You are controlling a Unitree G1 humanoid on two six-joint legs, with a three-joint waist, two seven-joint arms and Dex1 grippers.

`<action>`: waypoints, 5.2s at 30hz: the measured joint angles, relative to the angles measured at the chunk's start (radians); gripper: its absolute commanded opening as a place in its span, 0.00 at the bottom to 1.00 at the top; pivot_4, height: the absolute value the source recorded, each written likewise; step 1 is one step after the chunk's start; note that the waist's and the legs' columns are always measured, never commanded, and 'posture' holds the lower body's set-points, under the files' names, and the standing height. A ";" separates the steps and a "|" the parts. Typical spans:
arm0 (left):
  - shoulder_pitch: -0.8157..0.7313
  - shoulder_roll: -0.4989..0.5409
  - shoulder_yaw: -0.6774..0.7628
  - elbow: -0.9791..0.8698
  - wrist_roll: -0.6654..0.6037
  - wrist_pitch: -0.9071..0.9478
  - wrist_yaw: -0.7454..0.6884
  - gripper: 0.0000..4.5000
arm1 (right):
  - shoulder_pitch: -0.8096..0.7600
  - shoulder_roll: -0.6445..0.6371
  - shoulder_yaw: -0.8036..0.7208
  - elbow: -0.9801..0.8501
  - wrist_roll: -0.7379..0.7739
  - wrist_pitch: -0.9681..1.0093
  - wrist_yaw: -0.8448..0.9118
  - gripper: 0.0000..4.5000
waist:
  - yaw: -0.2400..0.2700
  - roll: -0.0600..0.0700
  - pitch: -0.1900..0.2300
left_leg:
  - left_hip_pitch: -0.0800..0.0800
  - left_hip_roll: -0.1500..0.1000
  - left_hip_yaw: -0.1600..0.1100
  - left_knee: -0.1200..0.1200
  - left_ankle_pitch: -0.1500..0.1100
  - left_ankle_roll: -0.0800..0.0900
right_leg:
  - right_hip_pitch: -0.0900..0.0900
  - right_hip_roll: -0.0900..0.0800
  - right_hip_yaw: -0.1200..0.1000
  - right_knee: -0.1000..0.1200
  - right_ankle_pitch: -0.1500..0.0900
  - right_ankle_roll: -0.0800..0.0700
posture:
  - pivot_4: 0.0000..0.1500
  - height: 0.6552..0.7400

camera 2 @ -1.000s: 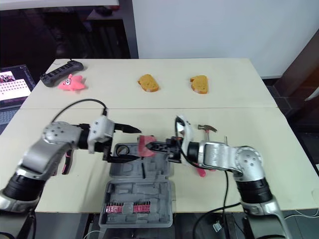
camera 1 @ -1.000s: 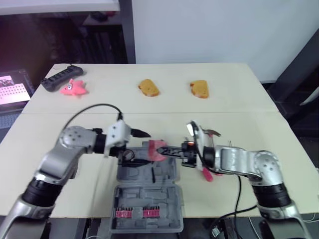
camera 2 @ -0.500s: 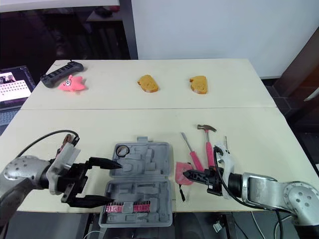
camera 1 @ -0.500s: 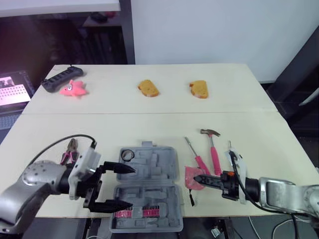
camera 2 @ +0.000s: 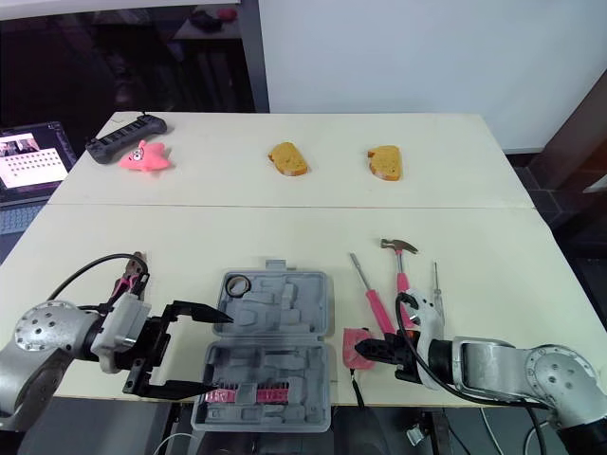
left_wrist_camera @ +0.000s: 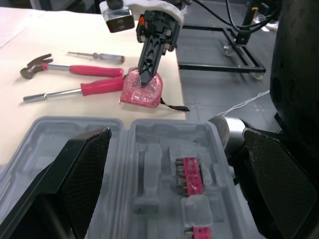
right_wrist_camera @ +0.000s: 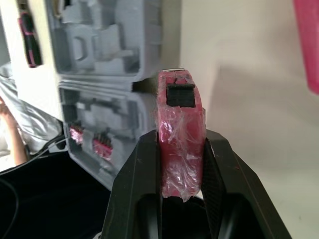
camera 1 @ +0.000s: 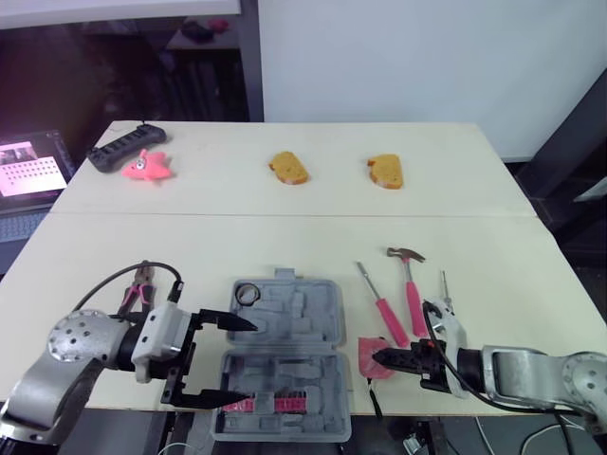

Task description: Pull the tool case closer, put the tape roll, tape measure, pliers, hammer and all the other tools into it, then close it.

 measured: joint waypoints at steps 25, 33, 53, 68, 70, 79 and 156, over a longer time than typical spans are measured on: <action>-0.001 0.003 -0.008 0.058 0.026 -0.067 -0.010 1.00 | -0.042 -0.183 -0.112 -0.010 -0.002 0.114 0.191 1.00 | -0.002 0.001 0.000 | 0.001 0.000 0.001 0.000 0.000 0.000 | 0.000 0.000 0.000 0.000 0.001 0.002 | 1.00 1.00; -0.016 0.002 -0.025 0.083 0.043 -0.072 -0.008 1.00 | -0.223 -0.385 -0.018 -0.383 -0.773 -0.131 0.745 1.00 | 0.010 0.002 0.000 | -0.001 0.000 0.001 -0.001 0.000 0.000 | -0.002 -0.001 -0.001 -0.002 0.001 0.003 | 1.00 1.00; 0.049 0.002 -0.029 0.042 0.045 -0.085 0.048 1.00 | -0.121 -0.159 0.365 -0.092 -1.890 -0.800 1.228 1.00 | 0.001 0.001 -0.001 | 0.000 0.000 0.003 0.001 0.000 -0.001 | -0.001 -0.001 0.000 -0.001 0.001 0.003 | 1.00 1.00; 0.052 0.007 -0.029 0.037 0.047 -0.084 0.080 1.00 | -0.133 -0.029 0.368 -0.043 -1.986 -0.751 1.270 0.69 | -0.001 0.000 -0.001 | 0.013 0.000 0.003 -0.001 0.000 0.000 | 0.012 -0.001 0.000 -0.002 0.001 0.002 | 1.00 1.00; 0.050 0.009 -0.029 0.037 0.047 -0.081 0.086 1.00 | -0.133 -0.021 0.363 -0.044 -1.985 -0.742 1.275 0.63 | -0.001 0.000 -0.001 | 0.015 0.000 0.003 -0.001 -0.001 0.001 | 0.014 -0.001 0.000 -0.002 -0.001 0.000 | 1.00 1.00; 0.052 0.011 -0.023 0.042 0.057 -0.082 0.100 1.00 | -0.335 -0.007 0.271 -0.191 -1.823 -0.509 1.388 0.63 | -0.005 0.002 0.000 | 0.015 0.000 0.002 -0.001 -0.001 0.001 | 0.014 -0.001 0.000 -0.001 0.001 0.002 | 1.00 1.00; -0.040 -0.011 0.000 0.131 0.111 -0.021 0.196 1.00 | -0.773 0.386 0.514 0.067 -1.999 -0.185 1.327 0.39 | -0.026 0.001 0.000 | 0.012 0.000 0.001 -0.003 -0.001 0.001 | 0.010 -0.002 -0.002 -0.001 0.001 0.003 | 1.00 1.00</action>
